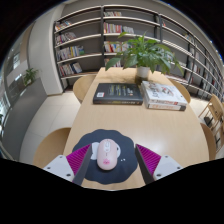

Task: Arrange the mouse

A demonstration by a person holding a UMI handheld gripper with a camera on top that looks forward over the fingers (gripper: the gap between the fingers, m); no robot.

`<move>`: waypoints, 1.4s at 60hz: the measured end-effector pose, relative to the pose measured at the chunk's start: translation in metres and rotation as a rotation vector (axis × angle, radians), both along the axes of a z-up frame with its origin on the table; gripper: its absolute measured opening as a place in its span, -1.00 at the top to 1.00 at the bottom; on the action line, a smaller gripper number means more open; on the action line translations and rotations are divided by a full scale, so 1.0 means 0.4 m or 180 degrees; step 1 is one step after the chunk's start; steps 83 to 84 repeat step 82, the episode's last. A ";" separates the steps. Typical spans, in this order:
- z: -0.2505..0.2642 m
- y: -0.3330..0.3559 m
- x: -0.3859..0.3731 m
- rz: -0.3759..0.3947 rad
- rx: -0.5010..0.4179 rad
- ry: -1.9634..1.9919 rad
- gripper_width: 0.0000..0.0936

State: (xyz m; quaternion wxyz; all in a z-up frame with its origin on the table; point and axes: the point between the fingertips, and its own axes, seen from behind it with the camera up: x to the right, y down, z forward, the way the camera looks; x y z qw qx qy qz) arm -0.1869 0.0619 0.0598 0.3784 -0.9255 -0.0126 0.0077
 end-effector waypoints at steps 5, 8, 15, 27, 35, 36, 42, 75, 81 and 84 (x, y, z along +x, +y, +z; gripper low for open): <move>0.116 -0.032 0.034 -0.0064 0.0170 0.0095 -0.85; 0.183 -0.061 0.062 -0.0100 0.0270 0.0109 -0.85; 0.291 -0.147 0.137 -0.0113 0.0422 0.0077 -0.85; 0.358 -0.318 0.277 -0.0195 0.0510 0.0066 -0.83; 0.348 -0.426 0.356 -0.0228 0.0469 0.0081 -0.82; 0.345 -0.443 0.363 -0.0224 0.0462 0.0088 -0.82; 0.341 -0.515 0.396 -0.0168 0.0462 0.0088 -0.82; 0.381 -0.687 0.443 -0.0107 0.0642 0.0120 -0.82; 0.387 -0.693 0.438 -0.0091 0.0659 0.0121 -0.82; 0.388 -0.694 0.438 -0.0085 0.0663 0.0120 -0.82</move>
